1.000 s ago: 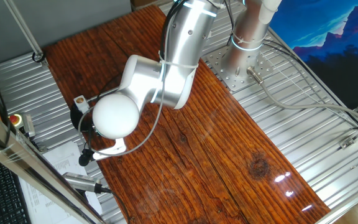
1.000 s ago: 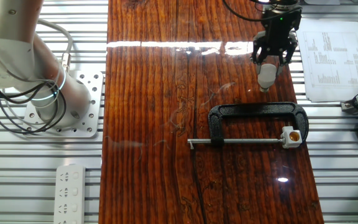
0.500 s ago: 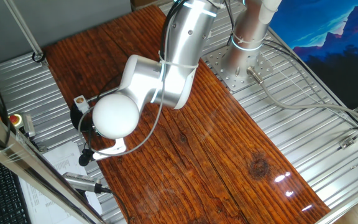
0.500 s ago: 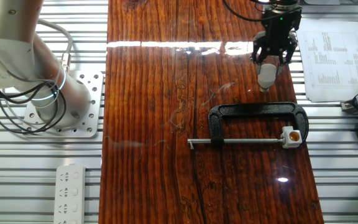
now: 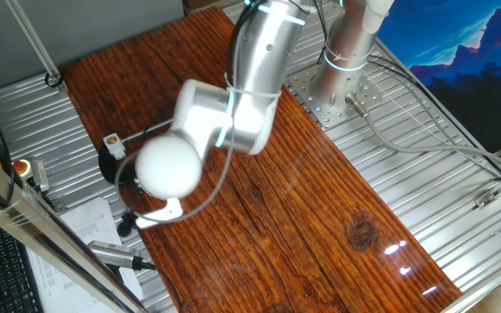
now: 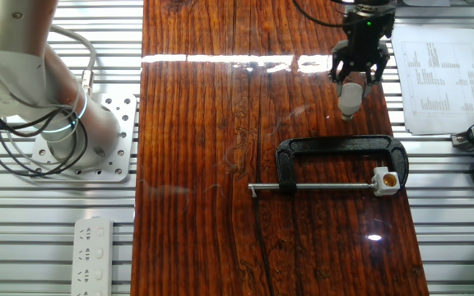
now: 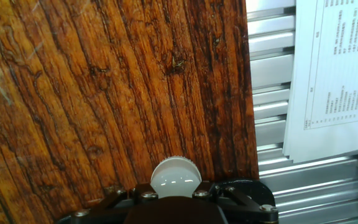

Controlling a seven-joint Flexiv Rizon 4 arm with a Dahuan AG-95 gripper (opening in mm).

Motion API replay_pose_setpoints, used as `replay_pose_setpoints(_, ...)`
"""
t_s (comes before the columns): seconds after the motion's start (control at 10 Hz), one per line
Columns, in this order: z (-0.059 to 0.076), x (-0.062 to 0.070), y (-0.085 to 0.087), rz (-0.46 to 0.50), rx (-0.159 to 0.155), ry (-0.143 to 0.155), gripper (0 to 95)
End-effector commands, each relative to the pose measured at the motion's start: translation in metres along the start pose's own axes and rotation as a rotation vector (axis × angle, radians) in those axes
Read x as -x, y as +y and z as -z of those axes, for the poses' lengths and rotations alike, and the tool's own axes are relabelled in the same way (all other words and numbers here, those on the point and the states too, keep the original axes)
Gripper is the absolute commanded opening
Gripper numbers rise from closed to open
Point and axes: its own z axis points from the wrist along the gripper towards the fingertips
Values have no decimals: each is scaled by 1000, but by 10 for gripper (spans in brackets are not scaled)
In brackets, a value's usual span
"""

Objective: Take out the light bulb by rotating it

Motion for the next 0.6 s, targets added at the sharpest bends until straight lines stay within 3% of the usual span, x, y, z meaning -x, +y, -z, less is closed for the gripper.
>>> replay_pose_setpoints(0.1, 1, 0, -2, 17, 1, 19, 380)
replay_pose_setpoints(0.4, 0, 0, -1, 19, 1, 19, 380)
replay_pose_setpoints(0.5, 0, 0, -1, 18, 1, 20, 570)
replay_pose_setpoints(0.6, 0, 0, -1, 18, 2, 22, 570)
